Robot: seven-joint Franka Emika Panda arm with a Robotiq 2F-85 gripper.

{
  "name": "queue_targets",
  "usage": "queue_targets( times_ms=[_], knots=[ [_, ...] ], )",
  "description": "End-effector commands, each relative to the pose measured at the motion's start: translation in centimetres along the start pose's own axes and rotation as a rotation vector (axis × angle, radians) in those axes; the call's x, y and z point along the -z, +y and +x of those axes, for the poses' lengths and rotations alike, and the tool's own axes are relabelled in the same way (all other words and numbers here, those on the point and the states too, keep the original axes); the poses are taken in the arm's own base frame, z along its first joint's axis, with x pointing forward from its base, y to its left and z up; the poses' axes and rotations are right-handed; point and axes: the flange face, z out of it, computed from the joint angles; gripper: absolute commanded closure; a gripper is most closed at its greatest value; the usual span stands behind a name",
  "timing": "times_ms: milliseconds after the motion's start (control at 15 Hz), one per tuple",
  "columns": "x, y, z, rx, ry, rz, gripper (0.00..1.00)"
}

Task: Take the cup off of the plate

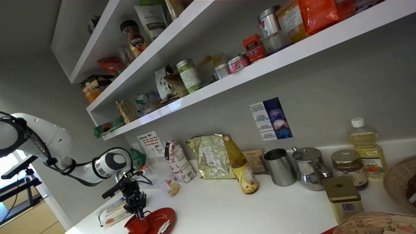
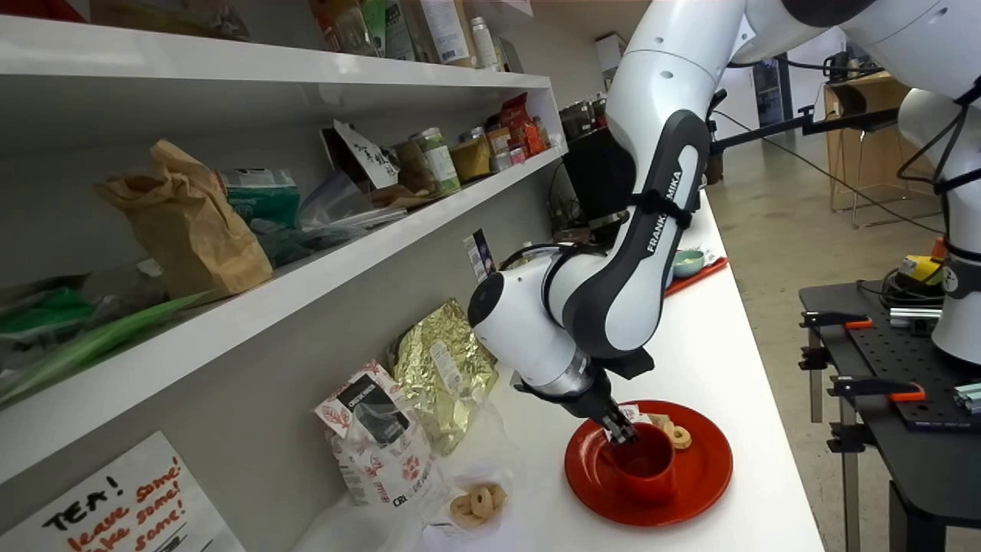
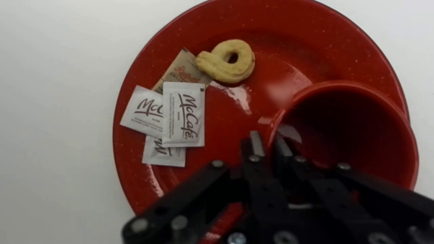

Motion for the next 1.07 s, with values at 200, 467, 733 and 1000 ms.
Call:
queue_targets(
  times_ms=[200,467,733,1000],
  knots=[
    [3.8,-4.0,3.1,-0.044,0.058,-0.009,0.98],
    [6.4,-5.9,4.1,-0.074,0.111,-0.018,0.98],
    [7.5,-7.3,4.7,-0.074,0.120,-0.015,0.98],
    [7.2,-10.4,5.1,-0.049,0.103,-0.007,0.98]
  ],
)
